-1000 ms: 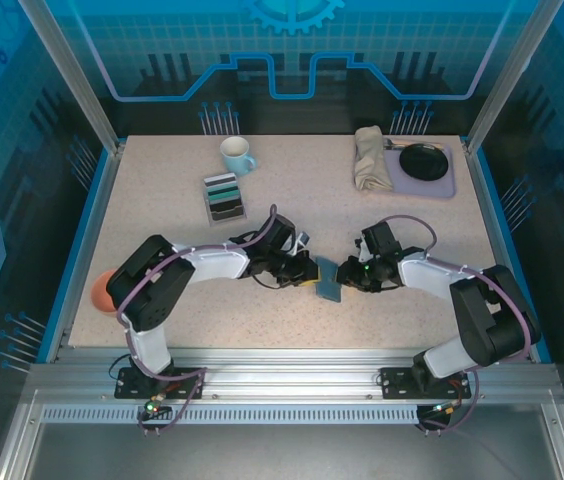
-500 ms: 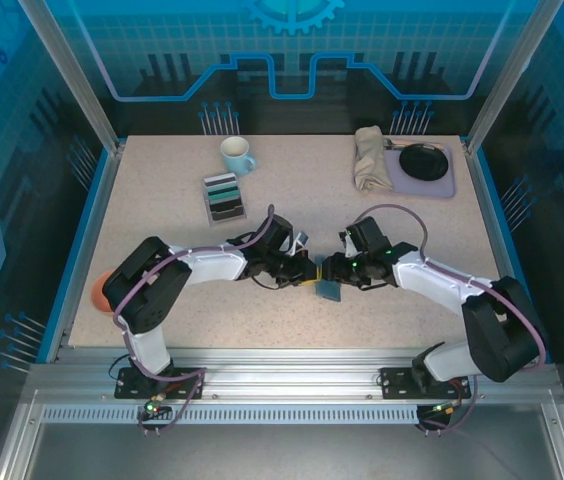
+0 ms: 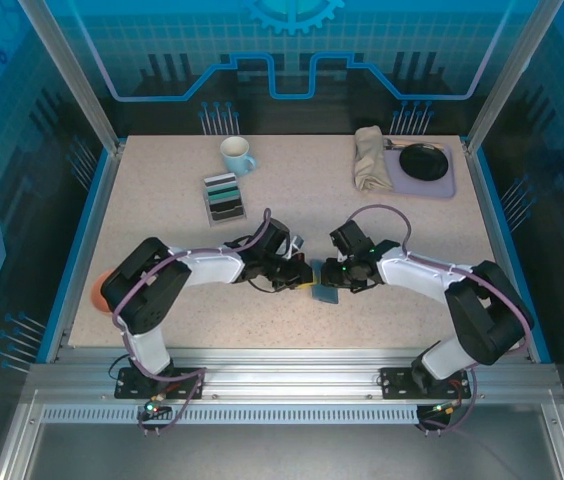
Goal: Put the credit cards into the card holder
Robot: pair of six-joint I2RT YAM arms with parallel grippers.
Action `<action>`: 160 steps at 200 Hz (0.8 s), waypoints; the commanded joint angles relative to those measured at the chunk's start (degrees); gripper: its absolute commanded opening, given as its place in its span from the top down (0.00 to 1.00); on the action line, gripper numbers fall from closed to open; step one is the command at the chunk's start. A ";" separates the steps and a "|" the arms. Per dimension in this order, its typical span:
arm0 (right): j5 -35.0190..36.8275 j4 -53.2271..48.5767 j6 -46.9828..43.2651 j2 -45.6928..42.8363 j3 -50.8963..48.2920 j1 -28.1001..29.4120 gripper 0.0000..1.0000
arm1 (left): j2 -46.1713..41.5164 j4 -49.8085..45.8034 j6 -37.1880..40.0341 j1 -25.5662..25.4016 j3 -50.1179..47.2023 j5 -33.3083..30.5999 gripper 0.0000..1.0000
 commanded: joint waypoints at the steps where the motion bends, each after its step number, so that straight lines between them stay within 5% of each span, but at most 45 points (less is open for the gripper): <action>1: 12.08 -12.41 1.46 -0.25 -0.98 -1.61 0.67 | -5.01 0.16 -0.07 2.15 -1.98 0.96 1.00; 87: 0.24 -8.51 -0.50 -2.67 4.01 -1.83 0.66 | -6.57 -0.90 0.77 2.38 -5.46 0.64 1.00; 160: 6.09 -15.34 -1.52 -1.68 11.44 4.12 0.71 | -7.62 -2.07 0.73 2.38 -7.65 -0.60 1.00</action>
